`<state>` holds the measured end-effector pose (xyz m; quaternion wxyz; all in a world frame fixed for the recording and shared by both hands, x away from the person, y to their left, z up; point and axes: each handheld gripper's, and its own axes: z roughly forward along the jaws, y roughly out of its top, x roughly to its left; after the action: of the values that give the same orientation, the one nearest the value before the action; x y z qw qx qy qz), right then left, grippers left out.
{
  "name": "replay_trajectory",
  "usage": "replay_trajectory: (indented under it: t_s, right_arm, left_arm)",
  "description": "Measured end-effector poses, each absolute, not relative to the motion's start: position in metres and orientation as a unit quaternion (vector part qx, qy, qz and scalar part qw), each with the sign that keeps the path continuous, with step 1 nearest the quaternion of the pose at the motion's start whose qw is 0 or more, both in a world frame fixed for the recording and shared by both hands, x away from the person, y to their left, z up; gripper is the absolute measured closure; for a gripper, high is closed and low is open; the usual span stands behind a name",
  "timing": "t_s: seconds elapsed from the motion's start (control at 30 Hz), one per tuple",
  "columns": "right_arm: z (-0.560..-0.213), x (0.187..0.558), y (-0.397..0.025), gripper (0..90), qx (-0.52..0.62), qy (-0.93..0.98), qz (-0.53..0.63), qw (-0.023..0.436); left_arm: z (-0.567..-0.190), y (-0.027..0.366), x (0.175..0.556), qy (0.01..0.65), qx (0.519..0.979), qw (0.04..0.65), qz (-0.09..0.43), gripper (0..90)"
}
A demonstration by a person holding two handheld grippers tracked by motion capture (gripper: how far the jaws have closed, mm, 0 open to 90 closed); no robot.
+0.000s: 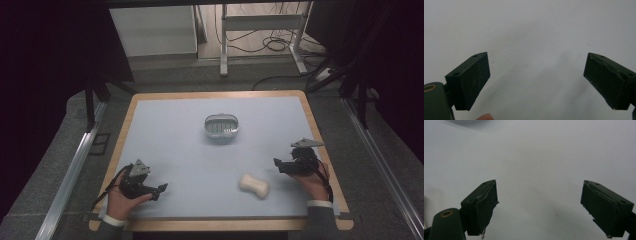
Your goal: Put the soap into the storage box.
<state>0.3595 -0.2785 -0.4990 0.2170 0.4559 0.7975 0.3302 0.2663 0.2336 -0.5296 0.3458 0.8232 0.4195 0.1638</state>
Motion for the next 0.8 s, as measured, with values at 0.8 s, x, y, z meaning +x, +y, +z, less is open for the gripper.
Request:
replay_trajectory:
  t_s: [0.8]
  right_arm:
    - [-0.490,0.355,-0.273,17.7,0.449,0.798,0.338,0.216]
  left_arm:
    - [-0.527,0.237,0.266,0.418,0.822,0.351,0.165,7.1]
